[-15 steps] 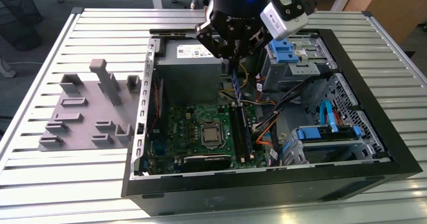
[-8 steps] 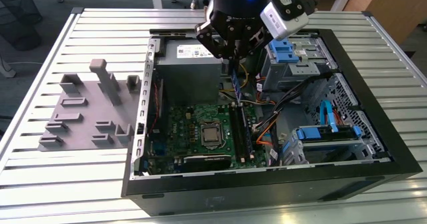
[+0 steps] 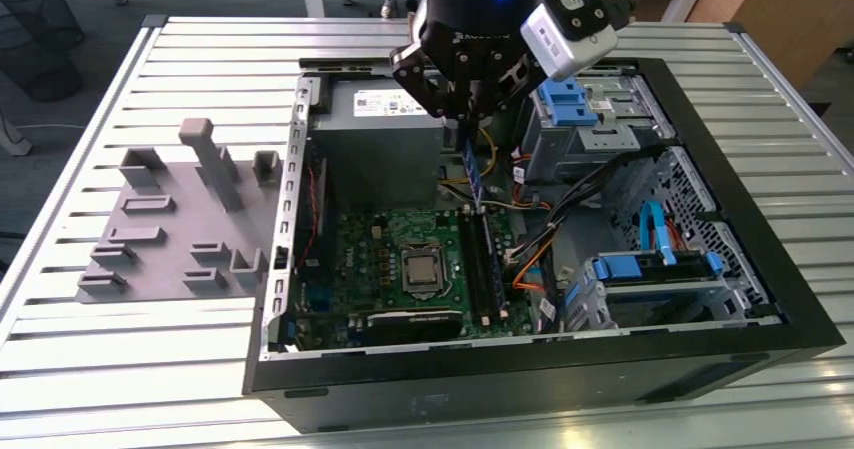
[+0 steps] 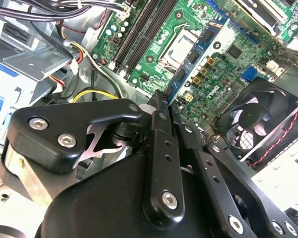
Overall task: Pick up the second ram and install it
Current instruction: 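Insert the second ram into the second slot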
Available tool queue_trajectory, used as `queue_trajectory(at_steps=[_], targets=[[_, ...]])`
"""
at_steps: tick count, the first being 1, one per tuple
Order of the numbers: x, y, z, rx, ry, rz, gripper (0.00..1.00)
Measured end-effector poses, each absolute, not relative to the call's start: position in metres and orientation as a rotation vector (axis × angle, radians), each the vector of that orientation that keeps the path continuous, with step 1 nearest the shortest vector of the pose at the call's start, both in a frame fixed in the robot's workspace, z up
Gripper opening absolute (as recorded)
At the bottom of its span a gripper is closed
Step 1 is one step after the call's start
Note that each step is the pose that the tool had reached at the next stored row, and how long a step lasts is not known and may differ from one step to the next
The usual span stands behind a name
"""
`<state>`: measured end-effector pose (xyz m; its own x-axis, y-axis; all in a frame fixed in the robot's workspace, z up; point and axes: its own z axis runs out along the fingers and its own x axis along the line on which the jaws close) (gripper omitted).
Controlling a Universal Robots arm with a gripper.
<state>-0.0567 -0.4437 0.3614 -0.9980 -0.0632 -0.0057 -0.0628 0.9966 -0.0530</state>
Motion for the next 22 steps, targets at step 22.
queue_trajectory(at_steps=[22], targets=[[-0.0567,-0.4437,0.3635,-0.099,3.132,-0.089,0.14]])
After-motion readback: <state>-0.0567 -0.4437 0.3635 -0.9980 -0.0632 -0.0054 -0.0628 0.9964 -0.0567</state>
